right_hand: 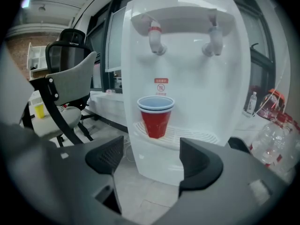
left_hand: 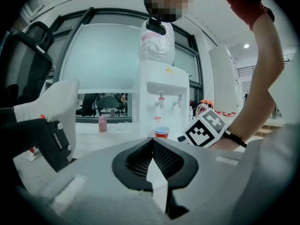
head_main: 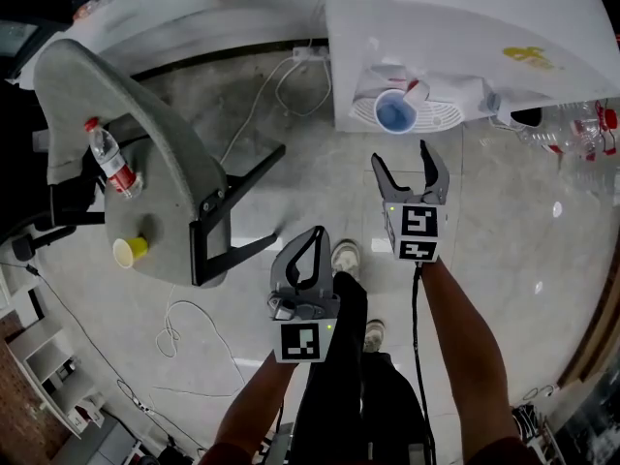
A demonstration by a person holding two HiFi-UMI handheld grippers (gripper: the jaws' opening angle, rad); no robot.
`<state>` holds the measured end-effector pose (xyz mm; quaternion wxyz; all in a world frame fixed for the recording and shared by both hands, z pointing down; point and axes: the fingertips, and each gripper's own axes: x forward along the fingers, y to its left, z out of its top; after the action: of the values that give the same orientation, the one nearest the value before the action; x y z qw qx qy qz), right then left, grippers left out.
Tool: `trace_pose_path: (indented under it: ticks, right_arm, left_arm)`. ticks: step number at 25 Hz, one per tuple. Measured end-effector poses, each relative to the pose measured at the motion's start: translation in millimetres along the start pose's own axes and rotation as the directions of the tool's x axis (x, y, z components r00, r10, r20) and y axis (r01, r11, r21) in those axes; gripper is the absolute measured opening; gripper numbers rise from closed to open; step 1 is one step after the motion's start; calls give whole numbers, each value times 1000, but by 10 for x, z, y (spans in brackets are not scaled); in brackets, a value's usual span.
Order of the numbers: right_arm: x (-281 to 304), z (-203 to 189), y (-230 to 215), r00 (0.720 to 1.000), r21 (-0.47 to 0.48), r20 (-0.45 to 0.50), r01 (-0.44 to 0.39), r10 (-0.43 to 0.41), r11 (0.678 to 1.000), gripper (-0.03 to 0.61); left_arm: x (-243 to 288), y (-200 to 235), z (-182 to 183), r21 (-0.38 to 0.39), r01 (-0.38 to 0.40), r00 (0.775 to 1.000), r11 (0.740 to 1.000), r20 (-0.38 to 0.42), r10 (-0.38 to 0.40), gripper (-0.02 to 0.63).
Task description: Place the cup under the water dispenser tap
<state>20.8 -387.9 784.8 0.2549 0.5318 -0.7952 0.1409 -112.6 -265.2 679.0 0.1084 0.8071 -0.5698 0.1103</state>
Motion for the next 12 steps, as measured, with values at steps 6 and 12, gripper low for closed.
trace_pose_path:
  ticks: [6, 12]
  right_arm:
    - [-743, -254, 53, 1000, 91, -23, 16, -14, 996, 363]
    - [-1651, -418, 52, 999, 171, -31, 37, -32, 985, 354]
  left_arm:
    - [-240, -215, 280, -30, -18, 999, 999, 26, 18, 0]
    - [-656, -535, 591, -15, -3, 999, 1000, 46, 4, 0]
